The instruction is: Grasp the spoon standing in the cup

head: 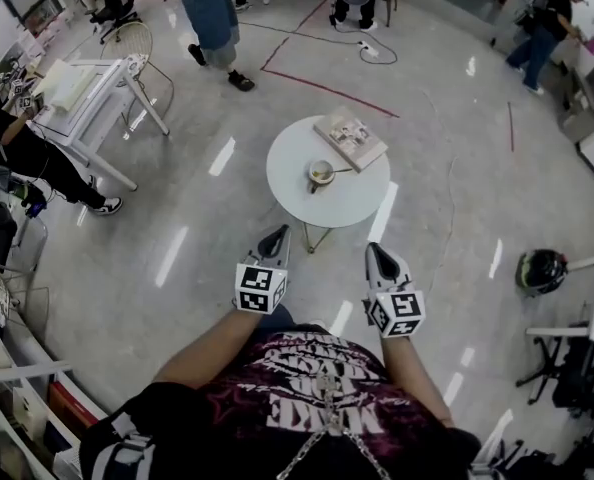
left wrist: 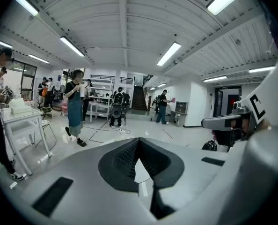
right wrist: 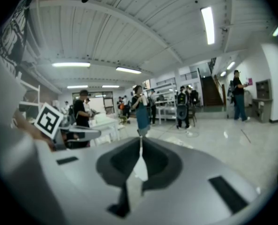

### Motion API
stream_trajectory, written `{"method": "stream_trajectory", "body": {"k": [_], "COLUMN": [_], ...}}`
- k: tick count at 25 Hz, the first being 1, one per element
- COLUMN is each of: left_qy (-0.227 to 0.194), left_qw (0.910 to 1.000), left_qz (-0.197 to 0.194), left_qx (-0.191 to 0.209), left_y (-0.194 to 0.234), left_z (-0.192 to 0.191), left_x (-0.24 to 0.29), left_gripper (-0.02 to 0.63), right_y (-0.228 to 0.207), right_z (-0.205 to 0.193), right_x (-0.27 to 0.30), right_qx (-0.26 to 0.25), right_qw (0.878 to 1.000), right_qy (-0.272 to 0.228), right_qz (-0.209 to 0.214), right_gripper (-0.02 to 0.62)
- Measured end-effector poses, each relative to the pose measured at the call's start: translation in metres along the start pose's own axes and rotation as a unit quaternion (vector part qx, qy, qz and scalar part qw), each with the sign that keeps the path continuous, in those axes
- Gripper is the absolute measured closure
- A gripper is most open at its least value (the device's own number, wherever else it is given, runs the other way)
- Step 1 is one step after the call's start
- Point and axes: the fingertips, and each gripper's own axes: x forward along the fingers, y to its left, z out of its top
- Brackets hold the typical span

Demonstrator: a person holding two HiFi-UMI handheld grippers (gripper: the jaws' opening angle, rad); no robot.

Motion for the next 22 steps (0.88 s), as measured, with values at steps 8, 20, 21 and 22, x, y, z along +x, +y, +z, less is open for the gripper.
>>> {"method": "stream_trajectory", "body": {"k": [8, 20, 21, 22], "left_qy": [0.006, 0.016, 0.019, 0.02], "left_qw": [0.9999, 0.9995, 0.9994, 0.9994], "left_qz": [0.007, -0.027, -0.028, -0.029], "left_qx": [-0.004, 0.0, -0.001, -0.001], "left_y": [0.017, 0.028, 0.03, 0.032], "left_z": [-0.001, 0.008, 0.007, 0.008], "left_x": [0.0, 0.05, 0.054, 0.058], "left_gripper": [0.581, 0.581, 0.581, 0.581], "right_y": [0.014, -0.004, -0.005, -0.007], "right_z": [-0.008, 0.007, 0.006, 0.006], "right_x": [0.02, 0.056, 0.059, 0.062], "right_qx": [0.004, 0.012, 0.012, 0.013], "right_qw": [1.0, 1.0, 1.0, 1.0], "right_qy": [0.016, 0.015, 0.016, 0.017], "right_qz": [0.014, -0.007, -0.007, -0.008], "right_gripper": [0.56, 0.56, 0.56, 0.56]}}
